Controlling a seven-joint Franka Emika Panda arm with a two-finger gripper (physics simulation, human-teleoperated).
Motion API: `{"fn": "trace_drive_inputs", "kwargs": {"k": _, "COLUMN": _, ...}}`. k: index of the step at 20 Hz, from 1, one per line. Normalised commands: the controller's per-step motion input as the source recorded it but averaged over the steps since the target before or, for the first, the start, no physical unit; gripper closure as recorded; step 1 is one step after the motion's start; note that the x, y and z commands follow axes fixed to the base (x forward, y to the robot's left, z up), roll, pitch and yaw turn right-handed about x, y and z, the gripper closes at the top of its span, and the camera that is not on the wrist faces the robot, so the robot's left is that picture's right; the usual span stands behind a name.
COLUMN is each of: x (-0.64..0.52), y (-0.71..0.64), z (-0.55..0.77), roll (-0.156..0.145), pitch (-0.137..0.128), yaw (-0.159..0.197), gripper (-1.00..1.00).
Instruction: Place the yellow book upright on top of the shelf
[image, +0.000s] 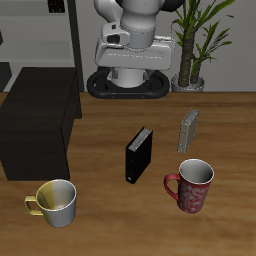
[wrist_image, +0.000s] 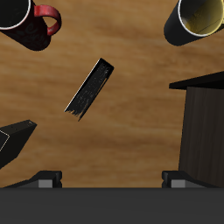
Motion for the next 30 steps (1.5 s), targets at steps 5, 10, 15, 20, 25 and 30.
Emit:
{"fn": "trace_drive_inputs", "kwargs": {"k": 5, "x": -0.02, "y": 0.08, "z": 0.00, "roll": -0.001, "pitch": -0.009, "yaw": -0.004, "gripper": -1.00}}
{"fn": "trace_drive_inputs", "kwargs": {"k": 10, "x": -0.06, "y": 0.19, "z": -0.01, "roll": -0.015, "pitch": -0.010, "yaw": -0.029, "gripper": -1.00}}
{"fn": "trace_drive_inputs", "kwargs": {"k": 15, "x": -0.18, "y": 0.31, "z": 0.01, "roll": -0.031, "pitch": -0.061, "yaw": -0.077, "gripper": -1.00}}
{"fn": "trace_drive_inputs", "kwargs": {"k": 20, "x": -0.13, "y": 0.37, "z": -0.09, "roll": 0.022, "pitch": -0.014, "yaw": -0.044, "gripper": -1.00}}
{"fn": "trace_drive_inputs", "kwargs": {"k": 25, "x": -0.17, "y": 0.45, "z": -0.09, "roll": -0.006, "pitch": -0.044, "yaw": -0.045, "gripper": -1.00}}
{"fn": "trace_drive_inputs", "kwargs": {"k": 30, "x": -0.15, "y": 0.46, "z": -0.16, "roll": 0.013, "pitch": -0.021, "yaw": -0.028, "gripper": -1.00}}
